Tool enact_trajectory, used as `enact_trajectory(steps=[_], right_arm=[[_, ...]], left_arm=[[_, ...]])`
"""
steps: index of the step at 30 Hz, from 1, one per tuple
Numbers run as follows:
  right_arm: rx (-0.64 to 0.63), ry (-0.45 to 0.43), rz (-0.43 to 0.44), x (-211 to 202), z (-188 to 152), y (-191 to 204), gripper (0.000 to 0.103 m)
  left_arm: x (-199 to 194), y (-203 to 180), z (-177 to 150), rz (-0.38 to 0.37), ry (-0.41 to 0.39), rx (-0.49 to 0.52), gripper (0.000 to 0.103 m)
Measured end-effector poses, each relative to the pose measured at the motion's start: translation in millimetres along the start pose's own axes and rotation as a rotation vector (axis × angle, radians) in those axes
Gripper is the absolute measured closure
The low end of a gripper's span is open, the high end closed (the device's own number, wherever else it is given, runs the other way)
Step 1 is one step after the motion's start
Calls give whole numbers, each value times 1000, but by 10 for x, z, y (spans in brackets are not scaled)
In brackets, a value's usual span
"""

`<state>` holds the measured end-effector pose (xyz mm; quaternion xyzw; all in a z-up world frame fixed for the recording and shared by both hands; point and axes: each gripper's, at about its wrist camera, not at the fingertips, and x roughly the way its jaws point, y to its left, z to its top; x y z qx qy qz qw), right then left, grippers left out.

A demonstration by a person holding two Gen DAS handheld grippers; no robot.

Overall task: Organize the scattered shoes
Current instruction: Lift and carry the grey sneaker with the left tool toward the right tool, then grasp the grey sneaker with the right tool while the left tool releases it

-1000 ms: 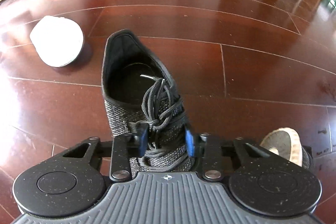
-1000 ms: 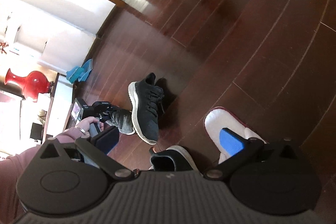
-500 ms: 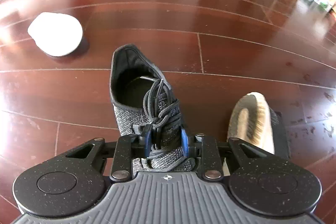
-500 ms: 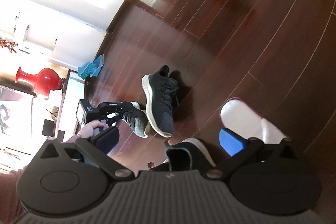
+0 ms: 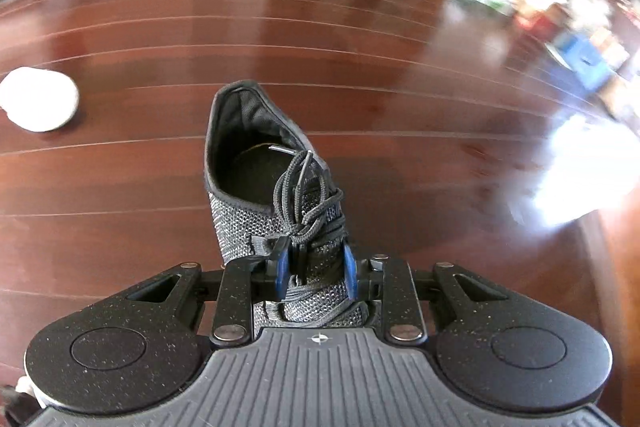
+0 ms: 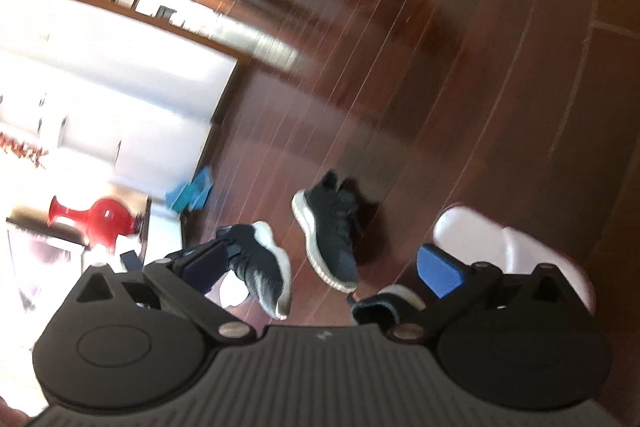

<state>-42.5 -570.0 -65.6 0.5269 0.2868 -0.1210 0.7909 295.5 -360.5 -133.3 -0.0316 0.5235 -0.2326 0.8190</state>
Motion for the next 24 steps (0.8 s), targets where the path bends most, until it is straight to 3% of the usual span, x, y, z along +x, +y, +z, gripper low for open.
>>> enact_trajectory(steps=[6,9,13,24], right_arm=[[41,-118,-98,-615,-64,-82,0],[73,-146,-145,-805,-111,-183,0],[95,-187,-207,-1021,-145,-339,0],[151,-247,-412,-1316,-228,-1037,2]], left_arm=[[59,-1118,-537,-139,107,172,71],[157,-1444,-780,-175,146,226,71],[406,-2139,-1447,-248,222,337,71],[1009,-3179,-2795,-311,330,516,71]])
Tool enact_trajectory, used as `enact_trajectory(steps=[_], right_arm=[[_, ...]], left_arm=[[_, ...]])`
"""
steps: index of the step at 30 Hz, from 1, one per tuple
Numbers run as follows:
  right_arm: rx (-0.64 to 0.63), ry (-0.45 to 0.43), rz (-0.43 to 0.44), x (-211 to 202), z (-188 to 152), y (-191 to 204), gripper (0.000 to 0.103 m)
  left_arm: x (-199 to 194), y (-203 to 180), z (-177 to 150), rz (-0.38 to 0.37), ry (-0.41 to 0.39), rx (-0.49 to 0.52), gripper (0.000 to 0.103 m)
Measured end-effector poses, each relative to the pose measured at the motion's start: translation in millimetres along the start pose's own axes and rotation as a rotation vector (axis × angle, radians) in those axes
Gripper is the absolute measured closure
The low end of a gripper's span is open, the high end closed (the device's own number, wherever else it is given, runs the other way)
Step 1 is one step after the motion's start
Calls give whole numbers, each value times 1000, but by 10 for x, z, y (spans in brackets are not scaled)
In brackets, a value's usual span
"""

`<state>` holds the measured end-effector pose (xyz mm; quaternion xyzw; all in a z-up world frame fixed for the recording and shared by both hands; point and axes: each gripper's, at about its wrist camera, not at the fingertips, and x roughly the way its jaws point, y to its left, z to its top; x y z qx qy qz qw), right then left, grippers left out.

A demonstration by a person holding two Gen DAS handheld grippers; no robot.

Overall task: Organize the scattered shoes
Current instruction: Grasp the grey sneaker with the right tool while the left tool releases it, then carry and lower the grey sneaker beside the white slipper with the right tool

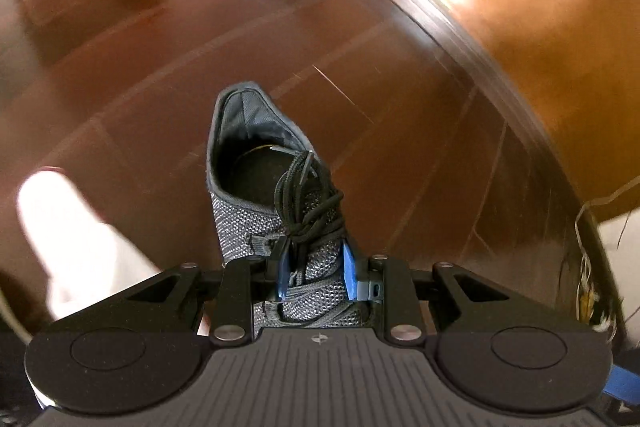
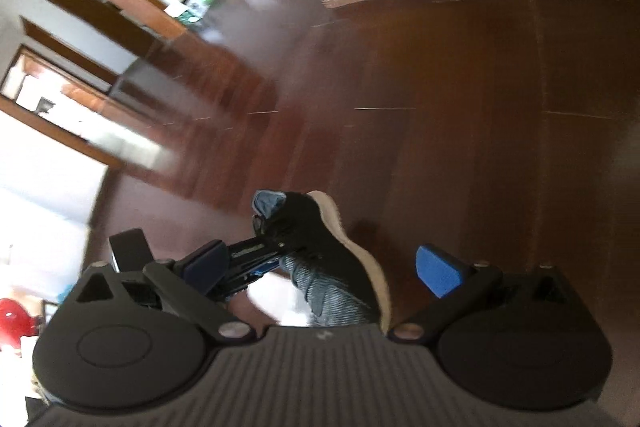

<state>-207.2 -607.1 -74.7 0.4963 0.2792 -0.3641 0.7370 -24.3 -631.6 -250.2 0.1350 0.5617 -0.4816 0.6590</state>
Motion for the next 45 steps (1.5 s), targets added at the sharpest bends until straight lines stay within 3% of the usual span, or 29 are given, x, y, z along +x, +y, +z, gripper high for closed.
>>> enact_trajectory(steps=[7,12,15,18,20,22,27,30,35,41,45], right_arm=[[6,9,-98,110,155,-346,6],[-65,42,-180,234,309,-511,16],[-185,98,-210,368,361,-489,20],[-348,174,-214,617,431,-391,22],[-420,209,-201,754,480,-350,23],[-490,238,-179,910,513,-235,24],[-618,286,-115,1172,500,-78,25],[-759,350,-56,1425,425,53,26],[-1044,486,-33,1894,137,195,33],[-1392,742,-35,2471,-204,244,34],[-1491,922,-27,2791,-336,143,36]], left_arm=[[467,-378,-208,11,61,75,71],[665,-544,-373,16,94,96,69],[707,-548,-446,4,91,87,59],[685,-461,-472,-18,81,16,52],[588,-354,-485,-19,76,-29,33],[479,-214,-525,-12,73,-75,26],[193,181,-647,22,67,-176,20],[-25,523,-770,70,76,-239,20],[-47,733,-824,97,70,-304,20],[-35,822,-825,85,62,-360,20],[-30,858,-849,68,54,-378,20]])
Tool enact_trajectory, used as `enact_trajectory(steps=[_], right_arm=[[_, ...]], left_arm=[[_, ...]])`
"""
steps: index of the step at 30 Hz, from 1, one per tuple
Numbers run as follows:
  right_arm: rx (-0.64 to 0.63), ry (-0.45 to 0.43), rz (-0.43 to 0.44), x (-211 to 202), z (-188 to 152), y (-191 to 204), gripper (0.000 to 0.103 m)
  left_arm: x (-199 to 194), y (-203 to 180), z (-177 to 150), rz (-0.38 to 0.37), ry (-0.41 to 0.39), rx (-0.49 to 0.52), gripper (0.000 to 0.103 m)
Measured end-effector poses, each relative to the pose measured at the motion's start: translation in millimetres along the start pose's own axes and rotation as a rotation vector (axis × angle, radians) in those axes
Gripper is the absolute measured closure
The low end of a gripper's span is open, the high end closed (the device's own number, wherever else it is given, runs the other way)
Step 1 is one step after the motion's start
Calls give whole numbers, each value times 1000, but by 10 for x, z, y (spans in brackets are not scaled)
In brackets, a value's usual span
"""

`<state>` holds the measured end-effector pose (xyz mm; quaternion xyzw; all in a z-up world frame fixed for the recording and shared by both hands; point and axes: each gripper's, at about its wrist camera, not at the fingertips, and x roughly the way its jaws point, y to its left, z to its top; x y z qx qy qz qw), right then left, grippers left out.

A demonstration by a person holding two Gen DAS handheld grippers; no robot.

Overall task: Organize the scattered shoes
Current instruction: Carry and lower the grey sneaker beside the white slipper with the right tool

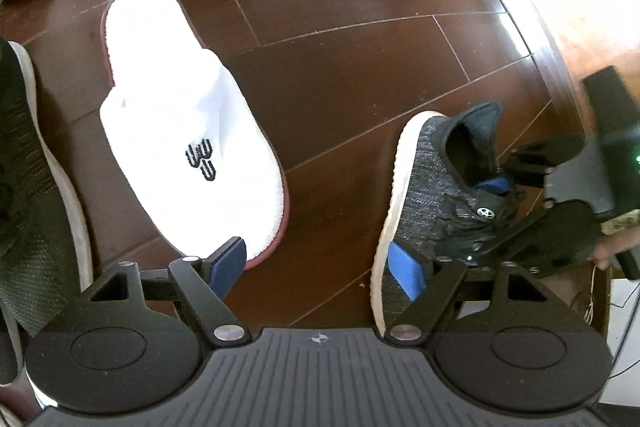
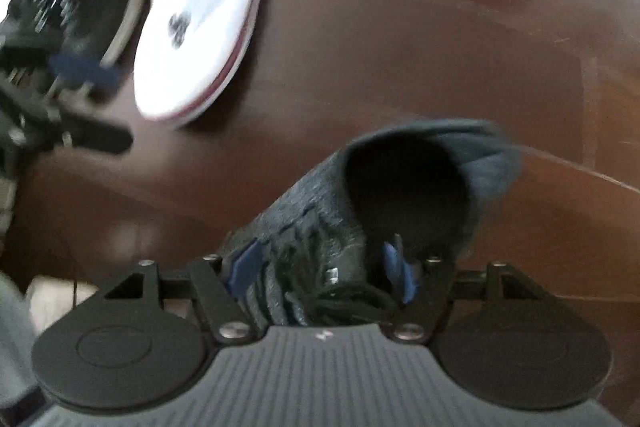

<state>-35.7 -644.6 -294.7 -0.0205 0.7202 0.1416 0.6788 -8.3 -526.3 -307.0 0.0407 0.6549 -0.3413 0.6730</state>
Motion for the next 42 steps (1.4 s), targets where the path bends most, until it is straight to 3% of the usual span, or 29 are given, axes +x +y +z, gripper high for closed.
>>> enact_trajectory(steps=[6,12,17,24,42], right_arm=[[-81,81,35,116,103,41,63],[-351,129,-91,33,187,387,72],[-510,175,-167,-71,326,331,73],[-667,199,-274,-54,845,94,73],[-865,261,-408,119,1230,-95,73]], left_arm=[[-159,194,9,4,-11,-60,20],[-416,433,58,13,-39,-125,20],[-563,626,122,8,-80,-177,20],[-656,875,195,-3,-103,-247,20],[-732,1117,391,-44,-159,-304,20]])
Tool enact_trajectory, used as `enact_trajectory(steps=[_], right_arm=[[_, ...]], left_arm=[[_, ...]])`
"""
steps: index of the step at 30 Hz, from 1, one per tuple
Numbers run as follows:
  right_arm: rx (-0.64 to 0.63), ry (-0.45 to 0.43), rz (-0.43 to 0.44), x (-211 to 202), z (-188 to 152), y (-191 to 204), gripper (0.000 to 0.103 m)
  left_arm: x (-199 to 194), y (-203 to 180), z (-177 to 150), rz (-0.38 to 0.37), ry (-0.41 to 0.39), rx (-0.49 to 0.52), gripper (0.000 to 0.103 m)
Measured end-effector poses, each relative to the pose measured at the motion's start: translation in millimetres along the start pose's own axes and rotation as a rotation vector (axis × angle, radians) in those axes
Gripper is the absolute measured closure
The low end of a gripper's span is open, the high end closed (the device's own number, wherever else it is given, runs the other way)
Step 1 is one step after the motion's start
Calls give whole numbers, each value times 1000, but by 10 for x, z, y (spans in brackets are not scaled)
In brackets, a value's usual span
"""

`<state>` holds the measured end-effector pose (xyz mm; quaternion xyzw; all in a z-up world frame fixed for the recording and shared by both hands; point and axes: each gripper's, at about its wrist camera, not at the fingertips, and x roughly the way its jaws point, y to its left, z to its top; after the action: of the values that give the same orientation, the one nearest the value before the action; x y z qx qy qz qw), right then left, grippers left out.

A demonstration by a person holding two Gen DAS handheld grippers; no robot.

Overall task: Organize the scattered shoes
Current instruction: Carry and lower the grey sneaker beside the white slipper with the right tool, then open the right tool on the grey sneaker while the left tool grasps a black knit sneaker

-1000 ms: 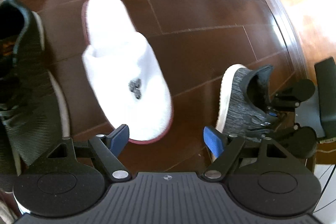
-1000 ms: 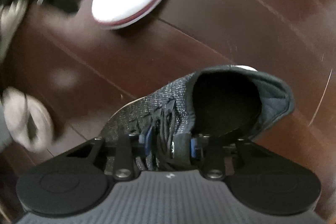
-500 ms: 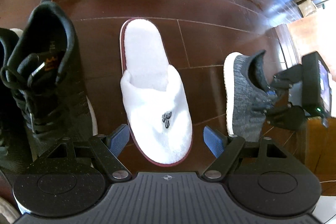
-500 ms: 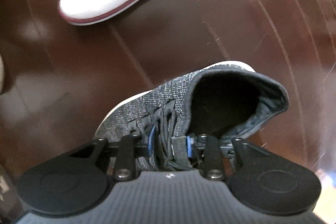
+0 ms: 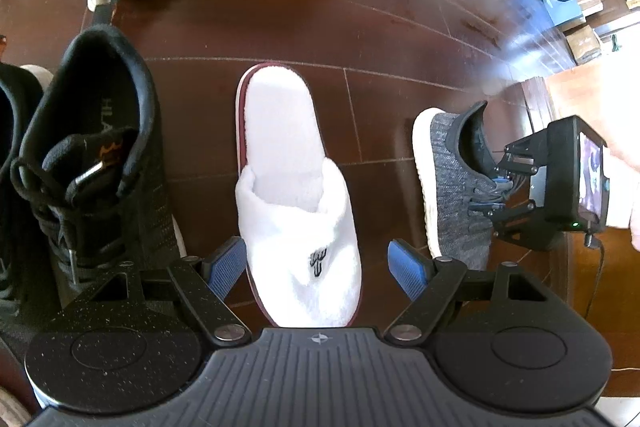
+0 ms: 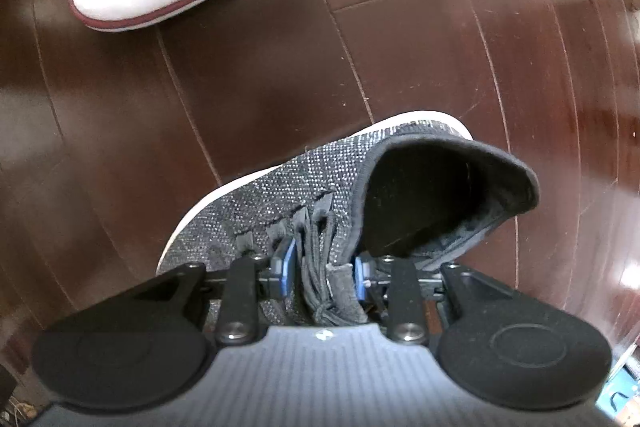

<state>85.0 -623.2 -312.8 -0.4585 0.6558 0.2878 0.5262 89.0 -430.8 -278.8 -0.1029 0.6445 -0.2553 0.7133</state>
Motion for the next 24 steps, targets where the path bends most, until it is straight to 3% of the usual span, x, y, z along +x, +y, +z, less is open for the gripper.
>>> enact_trajectory(steps=[8,14,19,21,24], right_arm=[[38,-10,-60,-67,106,-107,73],[82,-19,-102,-37,182,-199,71],[162,-35,-146,-10,201,-158,58],[211,-43,-167,-54,186,-155,47],[255,-77,-208,-184,181,-124,43]], left_arm=[[-94,84,164,27,-58,-31,21],[-318,269,470,144,-165,-65,21],[-490,433,821,231,-239,-35,21],[-531,463,995,271,-262,-12,22],[-550,470,1230,323,-294,45,22]])
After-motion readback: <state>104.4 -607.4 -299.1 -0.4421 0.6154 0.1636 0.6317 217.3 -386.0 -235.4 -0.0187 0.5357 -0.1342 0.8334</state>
